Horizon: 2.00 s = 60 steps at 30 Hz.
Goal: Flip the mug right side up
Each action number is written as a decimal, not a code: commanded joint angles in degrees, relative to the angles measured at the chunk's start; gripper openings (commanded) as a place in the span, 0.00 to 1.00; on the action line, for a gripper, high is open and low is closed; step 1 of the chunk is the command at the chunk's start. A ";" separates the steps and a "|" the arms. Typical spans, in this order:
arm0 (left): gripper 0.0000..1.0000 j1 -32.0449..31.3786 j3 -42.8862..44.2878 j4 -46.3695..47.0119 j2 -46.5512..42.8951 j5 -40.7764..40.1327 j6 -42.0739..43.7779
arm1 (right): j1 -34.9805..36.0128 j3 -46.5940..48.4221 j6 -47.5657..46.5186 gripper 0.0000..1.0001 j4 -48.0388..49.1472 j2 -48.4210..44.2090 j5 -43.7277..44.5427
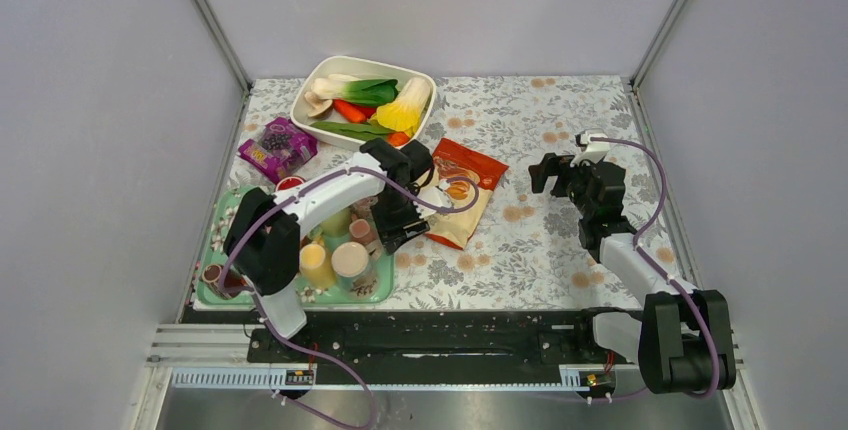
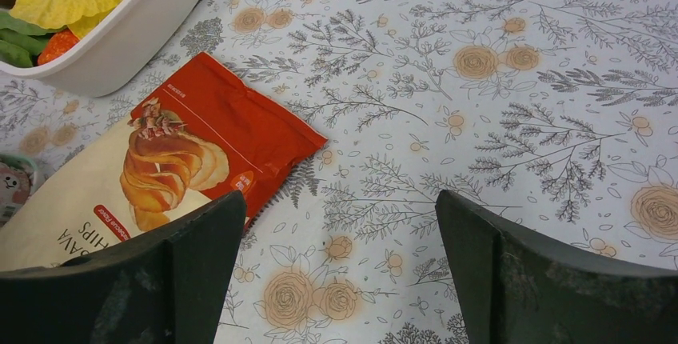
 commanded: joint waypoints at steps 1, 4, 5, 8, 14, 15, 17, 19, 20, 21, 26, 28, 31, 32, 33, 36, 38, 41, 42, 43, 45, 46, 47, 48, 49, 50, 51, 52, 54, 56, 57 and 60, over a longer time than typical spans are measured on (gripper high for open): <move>0.59 -0.47 0.81 2.31 0.27 -9.24 -4.88 | -0.20 2.17 1.55 0.99 0.45 -0.28 -1.98; 0.58 -0.46 1.06 3.30 1.08 -11.07 -4.54 | -0.21 2.03 1.57 0.99 0.65 -0.27 -2.03; 0.57 -0.45 0.76 3.26 1.69 -11.12 -4.16 | -0.21 2.03 1.63 0.99 0.73 -0.34 -1.96; 0.51 -0.51 -1.21 3.08 2.92 -11.63 -3.08 | -0.19 2.08 1.51 0.99 0.63 -0.46 -1.64; 0.43 -0.66 -3.04 2.61 3.29 -10.26 -0.95 | -0.26 1.81 2.03 0.99 1.67 0.11 -1.85; 0.42 -0.76 -2.73 1.93 3.30 -9.06 -0.88 | -0.22 1.89 2.05 0.99 1.62 0.26 -1.90; 0.41 -1.00 -2.30 0.27 3.55 -6.51 -0.76 | -0.22 2.05 2.10 0.99 1.45 0.56 -1.75; 0.40 -1.50 -2.35 -1.17 3.50 -4.33 -0.50 | -0.22 2.11 2.03 0.99 1.29 0.73 -1.66; 0.40 -1.75 -2.66 -1.79 3.33 -3.13 -0.15 | -0.21 2.23 2.15 0.99 1.34 0.79 -1.61; 0.40 -2.04 -2.83 -2.32 3.10 -1.96 0.28 | -0.21 2.25 2.15 0.99 1.33 0.91 -1.53; 0.42 -3.28 -3.76 -3.90 2.08 1.82 2.01 | -0.27 2.68 2.34 0.99 1.17 1.29 -1.71; 0.43 -3.48 -3.87 -4.11 1.95 1.82 2.56 | -0.17 2.81 2.32 0.99 0.94 1.45 -1.89; 0.45 -3.79 -4.27 -3.52 1.83 -1.73 2.85 | -0.24 2.89 2.43 0.99 0.82 1.55 -1.98; 0.46 -4.12 -4.81 -2.64 1.63 -4.27 2.85 | -0.19 2.91 2.39 0.99 0.81 1.51 -1.98; 0.47 -4.44 -5.44 -1.76 1.29 -6.59 3.18 | -0.21 2.92 2.43 0.99 0.83 1.53 -1.99; 0.47 -5.13 -6.93 0.42 0.68 -8.20 4.18 | -0.21 3.02 2.50 0.99 0.81 1.60 -2.15; 0.47 -6.52 -7.96 1.52 0.43 -9.58 4.37 | -0.19 2.98 2.49 0.99 0.82 1.62 -2.16; 0.40 -8.09 -9.15 2.62 0.44 -10.57 4.99 | -0.23 2.91 2.59 0.99 0.91 1.62 -2.20; 0.33 -8.35 -9.02 2.67 0.42 -10.39 4.83 | -0.19 2.94 2.54 0.99 0.97 1.67 -2.39; 0.23 -8.60 -8.75 2.66 0.36 -10.19 4.59 | -0.16 2.91 2.61 0.99 0.98 1.63 -2.40; 0.06 -8.98 -7.91 1.91 -0.20 -8.95 4.13 | -0.24 2.94 2.64 0.99 1.06 1.62 -2.46; 0.00 -9.05 -7.24 1.55 -0.80 -8.01 4.03 | -0.22 2.96 2.65 0.99 0.99 1.65 -2.40; 0.00 -9.11 -6.45 1.14 -1.38 -7.05 3.99 | -0.27 2.92 2.75 0.99 1.03 1.60 -2.49; 0.00 -9.10 -5.54 0.69 -1.96 -6.08 3.95 | -0.21 2.95 2.92 0.99 1.18 1.67 -2.73; 0.00 -9.10 -4.63 0.29 -2.48 -5.04 3.87 | -0.28 2.84 3.35 0.99 1.53 1.68 -3.28; 0.00 -9.06 -3.72 -0.03 -2.97 -3.87 3.62 | -0.20 2.80 3.72 0.99 2.00 1.73 -4.09; 0.00 -9.07 -2.93 -0.28 -3.47 -2.99 3.41 | -0.28 2.63 3.94 0.99 2.48 1.78 -4.70; 0.00 -9.10 -2.04 -0.35 -4.08 -2.14 2.93 | -0.22 2.43 4.32 0.99 2.98 1.83 -5.25; 0.00 -8.98 -0.68 -0.02 -5.10 -1.05 1.91 | -0.21 2.46 4.71 0.99 3.15 1.83 -6.21; 0.00 -8.85 0.38 1.43 -6.52 -0.57 0.53 | -0.21 3.11 5.24 0.99 2.03 1.54 -7.87; 0.00 -8.67 0.99 2.17 -7.37 -0.35 0.01 | -0.21 3.51 5.87 0.99 1.18 1.18 -9.45; 0.00 -7.85 3.05 4.58 -9.90 0.03 -1.92 | -0.11 4.06 13.00 0.99 2.41 0.43 -15.75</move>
